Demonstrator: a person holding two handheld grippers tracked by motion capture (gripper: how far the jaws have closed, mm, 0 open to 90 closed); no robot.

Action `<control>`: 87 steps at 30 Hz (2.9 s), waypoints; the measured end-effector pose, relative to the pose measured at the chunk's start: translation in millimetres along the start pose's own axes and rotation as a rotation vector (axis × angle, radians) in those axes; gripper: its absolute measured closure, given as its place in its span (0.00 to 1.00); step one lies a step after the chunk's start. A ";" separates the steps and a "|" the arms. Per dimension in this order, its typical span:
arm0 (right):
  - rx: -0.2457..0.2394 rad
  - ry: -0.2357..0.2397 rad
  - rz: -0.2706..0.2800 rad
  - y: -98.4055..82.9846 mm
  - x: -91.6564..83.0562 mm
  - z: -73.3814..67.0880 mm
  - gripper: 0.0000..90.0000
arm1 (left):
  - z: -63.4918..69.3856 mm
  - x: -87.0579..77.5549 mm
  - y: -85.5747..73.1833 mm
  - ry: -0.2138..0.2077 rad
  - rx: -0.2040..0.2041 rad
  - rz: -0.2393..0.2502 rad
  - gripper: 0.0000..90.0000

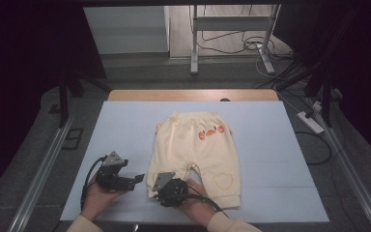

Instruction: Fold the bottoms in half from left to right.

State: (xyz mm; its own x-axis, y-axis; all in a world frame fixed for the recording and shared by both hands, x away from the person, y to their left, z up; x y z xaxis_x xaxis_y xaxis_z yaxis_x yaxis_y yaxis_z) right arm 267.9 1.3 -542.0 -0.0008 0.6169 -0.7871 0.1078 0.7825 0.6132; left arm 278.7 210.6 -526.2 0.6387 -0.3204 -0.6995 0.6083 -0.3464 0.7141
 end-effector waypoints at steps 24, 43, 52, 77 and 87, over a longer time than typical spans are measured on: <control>0.038 0.031 0.115 5.7 -29.7 0.3 0.86 | -8.3 4.8 9.3 -0.004 -0.041 0.024 0.13; 0.039 0.037 0.110 5.5 -30.1 -0.4 0.86 | -12.4 21.6 40.4 -0.025 -0.032 0.028 0.15; 0.038 0.039 0.106 4.9 -29.8 -0.6 0.86 | -18.6 30.7 56.5 -0.034 -0.049 0.034 0.15; 0.048 0.048 0.099 4.0 -28.3 0.0 0.86 | -20.6 50.6 81.0 -0.060 -0.033 0.021 0.16; 0.051 0.051 0.095 3.6 -27.7 0.1 0.86 | -24.5 61.5 88.6 -0.052 -0.039 0.005 0.17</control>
State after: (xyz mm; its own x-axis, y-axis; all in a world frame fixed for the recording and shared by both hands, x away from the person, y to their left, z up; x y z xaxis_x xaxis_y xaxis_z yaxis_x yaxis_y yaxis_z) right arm 268.5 -13.0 -518.0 -0.0391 0.6928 -0.7201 0.1598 0.7157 0.6799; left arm 383.5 181.7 -505.3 0.6172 -0.3681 -0.6953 0.6235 -0.3102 0.7177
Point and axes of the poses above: each handheld gripper's, and its own axes: x roughly forward along the jaws, y roughly out of its top, z roughly to its right, the point moved 2 cm from there along x, roughly forward along the jaws, and after that the axes turned 13 degrees about y, right-handed, at the moved point
